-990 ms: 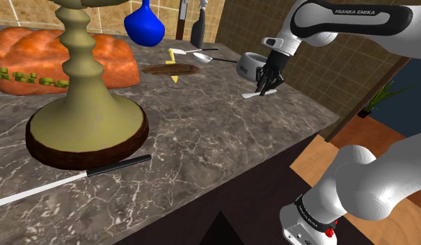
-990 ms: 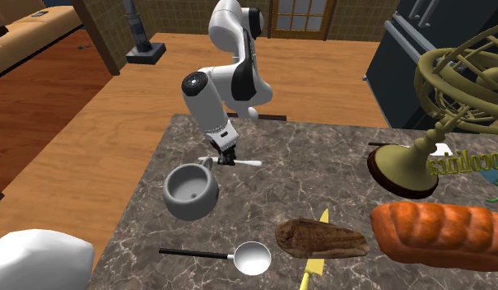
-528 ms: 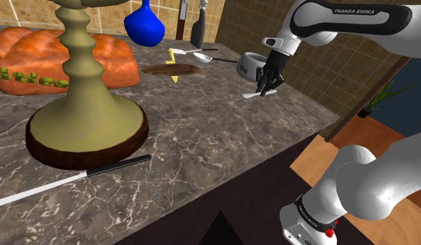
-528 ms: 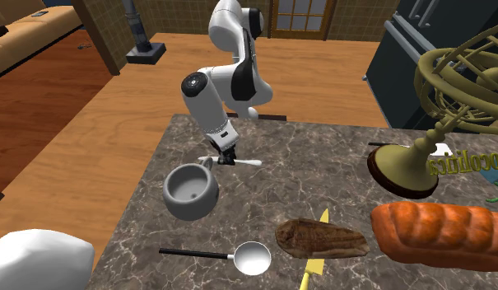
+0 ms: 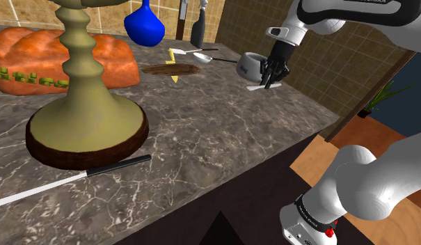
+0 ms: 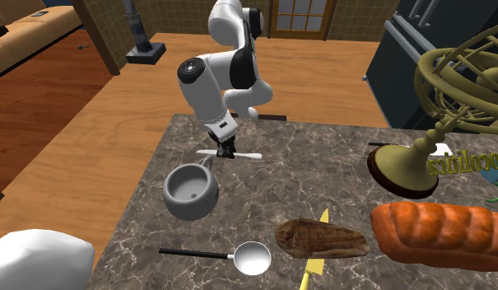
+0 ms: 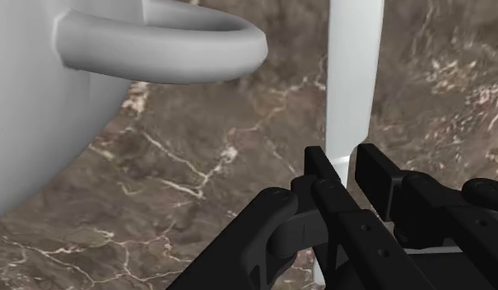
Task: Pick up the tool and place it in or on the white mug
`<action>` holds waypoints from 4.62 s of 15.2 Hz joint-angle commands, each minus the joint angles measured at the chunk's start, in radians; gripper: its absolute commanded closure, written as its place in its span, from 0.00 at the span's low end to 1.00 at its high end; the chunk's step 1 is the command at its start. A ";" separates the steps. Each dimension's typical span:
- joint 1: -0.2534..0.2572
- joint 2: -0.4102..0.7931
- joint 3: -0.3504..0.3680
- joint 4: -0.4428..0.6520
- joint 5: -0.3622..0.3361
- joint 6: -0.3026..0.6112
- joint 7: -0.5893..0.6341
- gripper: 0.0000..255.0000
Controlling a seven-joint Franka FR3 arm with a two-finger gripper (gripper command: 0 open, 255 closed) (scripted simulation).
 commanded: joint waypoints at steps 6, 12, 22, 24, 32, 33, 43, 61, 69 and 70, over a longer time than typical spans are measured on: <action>0.007 0.015 0.003 0.107 0.008 -0.092 0.010 1.00; 0.012 0.033 0.004 0.204 0.016 -0.172 0.016 1.00; 0.021 0.084 -0.004 0.388 0.037 -0.310 0.021 1.00; 0.022 0.093 -0.006 0.416 0.040 -0.329 0.021 1.00; -0.071 0.499 -0.177 0.850 0.218 -0.452 -0.205 1.00; -0.105 0.563 -0.192 0.927 0.258 -0.482 -0.232 1.00; -0.174 0.684 -0.203 0.982 0.321 -0.448 -0.295 1.00; -0.112 0.609 -0.201 0.768 0.267 -0.296 -0.298 0.00; -0.220 0.737 -0.207 1.069 0.355 -0.492 -0.313 0.00; -0.221 0.736 -0.205 1.069 0.355 -0.492 -0.312 0.00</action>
